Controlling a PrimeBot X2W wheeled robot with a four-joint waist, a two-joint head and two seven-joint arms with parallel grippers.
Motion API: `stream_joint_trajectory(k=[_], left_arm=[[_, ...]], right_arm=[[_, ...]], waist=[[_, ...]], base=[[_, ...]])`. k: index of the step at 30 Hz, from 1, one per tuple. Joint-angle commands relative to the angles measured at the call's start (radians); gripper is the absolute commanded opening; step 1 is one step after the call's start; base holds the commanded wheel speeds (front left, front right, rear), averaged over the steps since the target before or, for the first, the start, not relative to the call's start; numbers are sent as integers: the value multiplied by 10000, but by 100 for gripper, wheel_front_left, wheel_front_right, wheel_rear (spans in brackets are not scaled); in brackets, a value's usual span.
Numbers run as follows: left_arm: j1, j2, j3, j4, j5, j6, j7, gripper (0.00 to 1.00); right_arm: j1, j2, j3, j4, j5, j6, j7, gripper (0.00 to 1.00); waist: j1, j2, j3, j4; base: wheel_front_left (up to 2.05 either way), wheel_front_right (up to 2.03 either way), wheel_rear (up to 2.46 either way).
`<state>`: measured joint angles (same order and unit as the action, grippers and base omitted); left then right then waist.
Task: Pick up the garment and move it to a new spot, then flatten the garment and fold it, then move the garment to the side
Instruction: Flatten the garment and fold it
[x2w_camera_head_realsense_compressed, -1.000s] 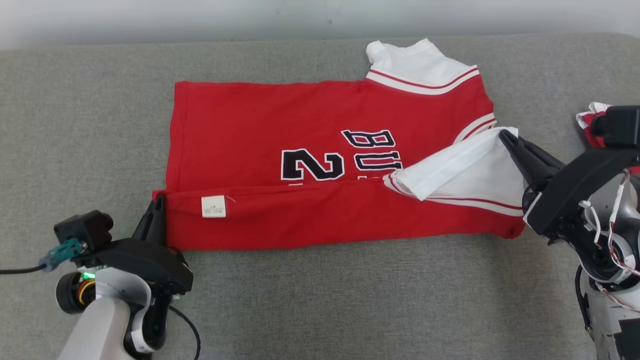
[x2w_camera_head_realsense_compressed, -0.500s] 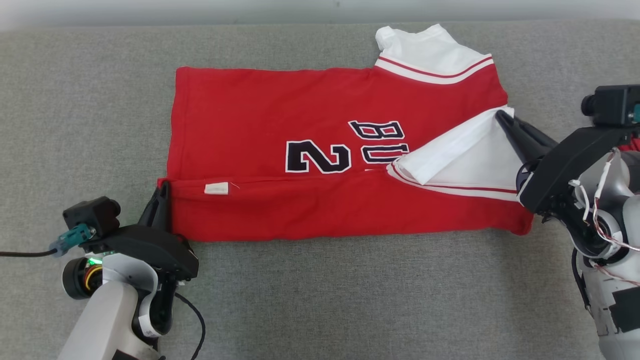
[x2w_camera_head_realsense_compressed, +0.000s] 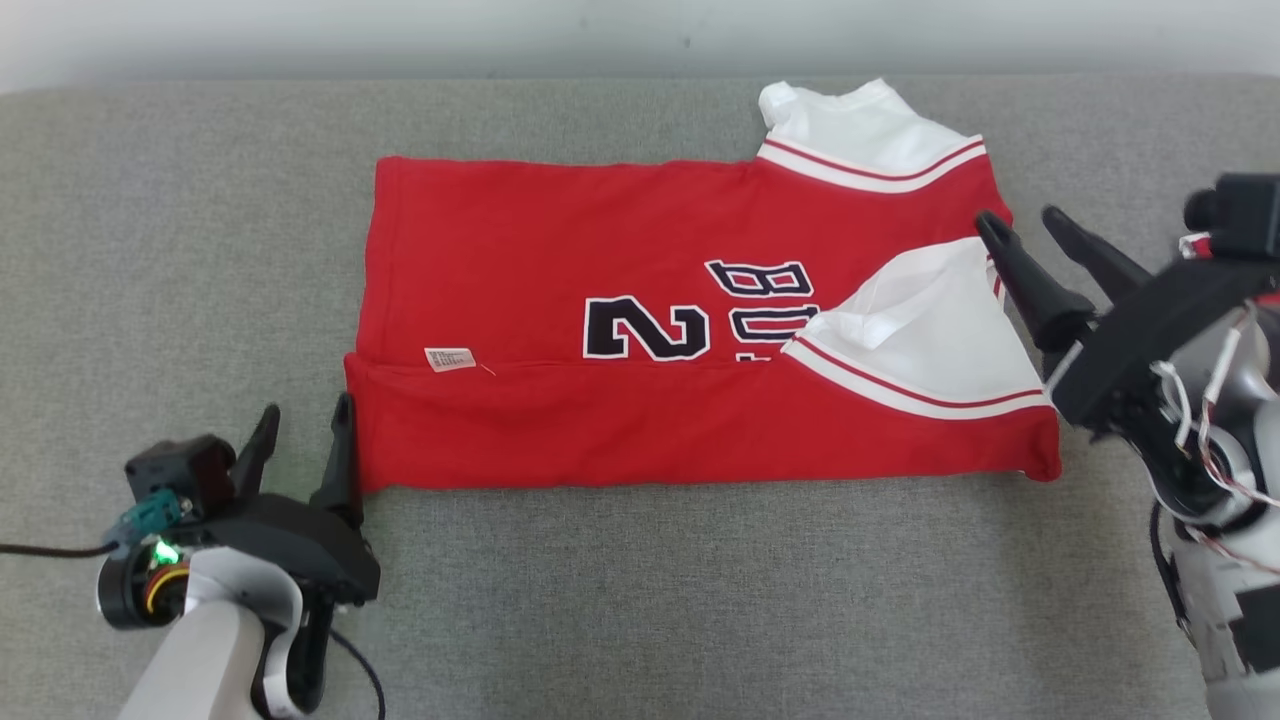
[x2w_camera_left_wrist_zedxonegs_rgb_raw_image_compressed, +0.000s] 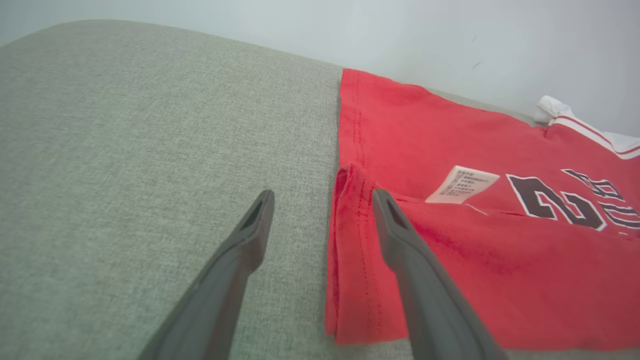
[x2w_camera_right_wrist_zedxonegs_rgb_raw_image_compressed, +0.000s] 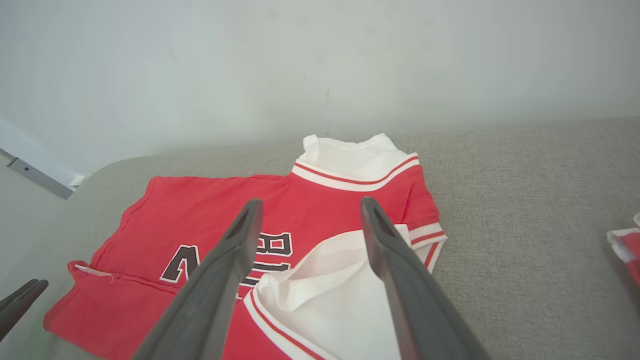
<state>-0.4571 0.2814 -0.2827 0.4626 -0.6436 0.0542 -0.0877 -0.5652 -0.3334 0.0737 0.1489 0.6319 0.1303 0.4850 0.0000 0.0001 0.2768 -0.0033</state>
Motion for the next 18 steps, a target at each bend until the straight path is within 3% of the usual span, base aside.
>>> stream_joint_trajectory(k=[1,7,15,18], left_arm=[[244,109,-28,-123,93,27,48,100],[716,245,-342,-504,192,255,609,100],[388,417,-660,-34,706,863,1246,100],[271,342,-810,177,706,870,1497,100]], right_arm=[[323,-93,-157,-213,17,5,91,100],[1205,118,-792,-1081,-201,6,615,100],[1769,576,-1159,-1721,-530,6,1129,100],[1875,668,-1193,-1874,-543,6,1289,100]], waist=[[0,-1,-144,-3],[0,-1,-245,-92],[0,-1,-108,-299],[0,-1,-35,-380]], base=[[0,0,0],[0,0,0],[0,0,0],[0,0,0]])
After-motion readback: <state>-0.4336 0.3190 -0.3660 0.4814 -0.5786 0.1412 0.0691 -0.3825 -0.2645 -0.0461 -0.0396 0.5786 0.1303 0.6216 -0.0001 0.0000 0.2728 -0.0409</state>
